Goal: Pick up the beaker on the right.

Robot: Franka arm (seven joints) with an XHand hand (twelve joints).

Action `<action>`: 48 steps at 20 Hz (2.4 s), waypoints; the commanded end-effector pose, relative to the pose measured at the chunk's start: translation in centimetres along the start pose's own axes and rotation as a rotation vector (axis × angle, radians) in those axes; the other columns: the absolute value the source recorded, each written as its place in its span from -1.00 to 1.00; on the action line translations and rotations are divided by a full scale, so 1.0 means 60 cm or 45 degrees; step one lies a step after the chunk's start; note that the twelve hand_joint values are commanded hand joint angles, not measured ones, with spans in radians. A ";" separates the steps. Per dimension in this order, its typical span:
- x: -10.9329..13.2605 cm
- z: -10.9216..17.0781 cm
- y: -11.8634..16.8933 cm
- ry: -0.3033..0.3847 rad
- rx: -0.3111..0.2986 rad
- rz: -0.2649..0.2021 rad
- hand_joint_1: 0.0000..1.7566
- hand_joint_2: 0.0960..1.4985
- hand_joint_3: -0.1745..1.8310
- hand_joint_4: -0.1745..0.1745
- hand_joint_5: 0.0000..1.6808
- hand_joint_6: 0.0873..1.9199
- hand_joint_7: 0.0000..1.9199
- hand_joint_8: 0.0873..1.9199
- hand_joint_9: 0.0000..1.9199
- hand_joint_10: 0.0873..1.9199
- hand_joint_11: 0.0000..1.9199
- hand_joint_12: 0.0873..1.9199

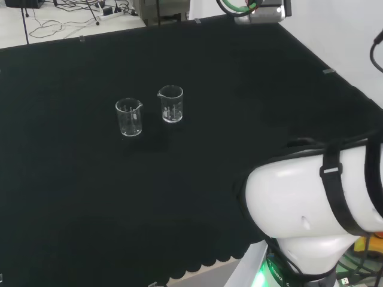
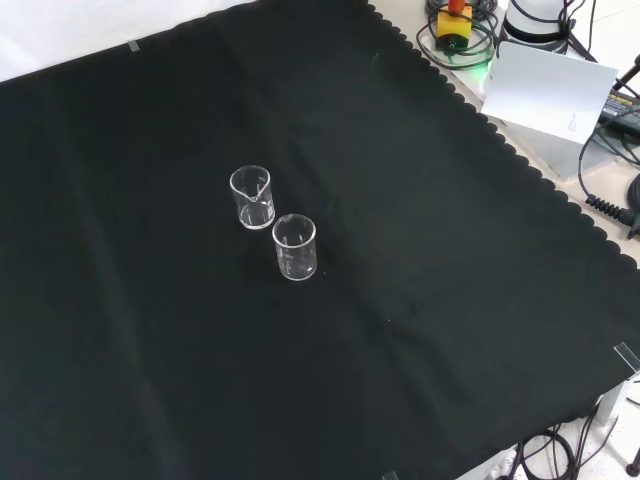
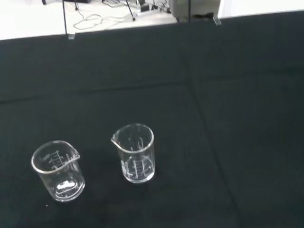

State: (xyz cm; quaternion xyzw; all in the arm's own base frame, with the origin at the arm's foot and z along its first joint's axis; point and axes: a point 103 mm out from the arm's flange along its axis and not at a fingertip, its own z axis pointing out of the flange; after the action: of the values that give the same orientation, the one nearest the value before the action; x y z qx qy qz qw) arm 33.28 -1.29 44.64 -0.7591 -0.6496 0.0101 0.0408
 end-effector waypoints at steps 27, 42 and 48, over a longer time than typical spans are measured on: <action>-0.015 0.210 0.251 0.191 0.130 -0.027 -0.35 0.24 -0.56 -0.06 -0.68 -1.00 -0.97 -0.60 -0.85 -0.35 -1.00 0.21; -0.058 0.351 0.335 0.149 0.244 -0.114 -0.24 0.02 -0.41 -0.05 -0.68 -1.00 -0.97 -0.52 -0.83 -0.36 -1.00 0.23; -0.068 0.391 0.345 0.193 0.303 -0.144 -0.19 -0.03 -0.41 -0.12 -0.65 -1.00 -0.96 -0.51 -0.81 -0.36 -1.00 0.23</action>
State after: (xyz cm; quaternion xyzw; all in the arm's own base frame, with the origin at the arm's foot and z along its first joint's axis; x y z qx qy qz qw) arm 50.60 -6.54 21.08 -0.7203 -0.6734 0.0349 0.1628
